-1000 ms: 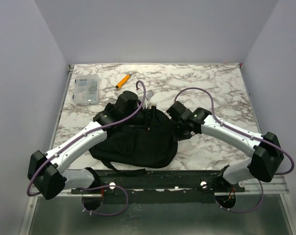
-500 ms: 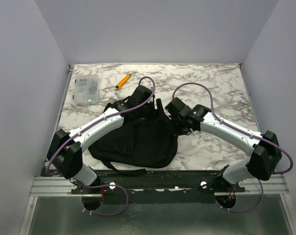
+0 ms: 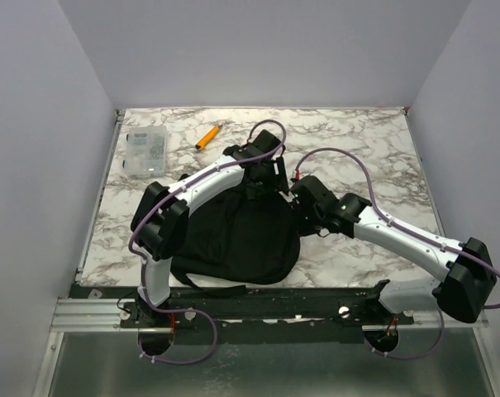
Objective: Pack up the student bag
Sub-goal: Zip the student bag at the center of the board.
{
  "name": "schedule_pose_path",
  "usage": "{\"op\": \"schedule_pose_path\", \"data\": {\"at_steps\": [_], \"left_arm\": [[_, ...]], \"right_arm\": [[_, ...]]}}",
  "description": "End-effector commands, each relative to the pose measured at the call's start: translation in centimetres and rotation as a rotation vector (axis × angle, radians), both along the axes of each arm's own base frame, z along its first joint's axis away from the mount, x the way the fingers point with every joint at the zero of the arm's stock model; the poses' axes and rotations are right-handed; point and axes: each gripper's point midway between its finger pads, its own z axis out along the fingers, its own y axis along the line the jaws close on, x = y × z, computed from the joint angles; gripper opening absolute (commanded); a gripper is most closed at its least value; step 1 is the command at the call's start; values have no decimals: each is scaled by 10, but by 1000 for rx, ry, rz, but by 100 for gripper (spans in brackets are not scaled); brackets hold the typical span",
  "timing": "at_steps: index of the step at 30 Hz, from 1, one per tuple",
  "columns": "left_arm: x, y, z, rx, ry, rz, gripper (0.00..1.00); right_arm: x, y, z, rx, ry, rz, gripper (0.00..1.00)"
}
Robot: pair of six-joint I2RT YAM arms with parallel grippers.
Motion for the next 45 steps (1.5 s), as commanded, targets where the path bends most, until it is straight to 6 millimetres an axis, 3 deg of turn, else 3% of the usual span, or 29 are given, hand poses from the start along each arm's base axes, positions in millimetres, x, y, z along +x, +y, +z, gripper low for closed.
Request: {"op": "schedule_pose_path", "data": {"at_steps": [1,5,8,12,16,20,23,26,28,31,36,40,43,45], "left_arm": [[6,17,-19,138,9,-24,75],[21,16,-22,147,-23,-76,60],[35,13,-24,144,-72,-144,42],[46,6,-23,94,-92,-230,3],[65,13,-16,147,-187,-257,0],[80,18,-5,143,-231,-264,0],[87,23,8,153,-275,-260,0],[87,27,23,114,-289,-262,0],[74,27,34,52,-277,-275,0],[48,24,48,-50,-282,-326,0],[12,19,70,-198,-284,-386,0],[-13,14,91,-298,-332,-462,0],[-30,6,91,-307,-333,-535,0],[-44,0,89,-325,-323,-589,0]], "right_arm": [[4,21,13,88,-91,107,0],[3,22,10,41,-112,148,0],[-5,29,9,-16,-144,206,0],[-36,54,11,-72,-178,342,0],[-96,77,13,-103,-159,498,0],[-194,104,4,-139,-106,721,0],[-220,100,-8,-152,-65,761,0],[-206,90,-2,-90,-116,685,0],[-177,87,15,-46,-131,544,0],[-137,89,57,76,-203,340,0],[-60,56,88,192,-246,65,0],[-26,29,100,274,-276,-46,8],[-13,15,97,303,-263,-98,13],[-7,11,87,324,-223,-110,29]]}}
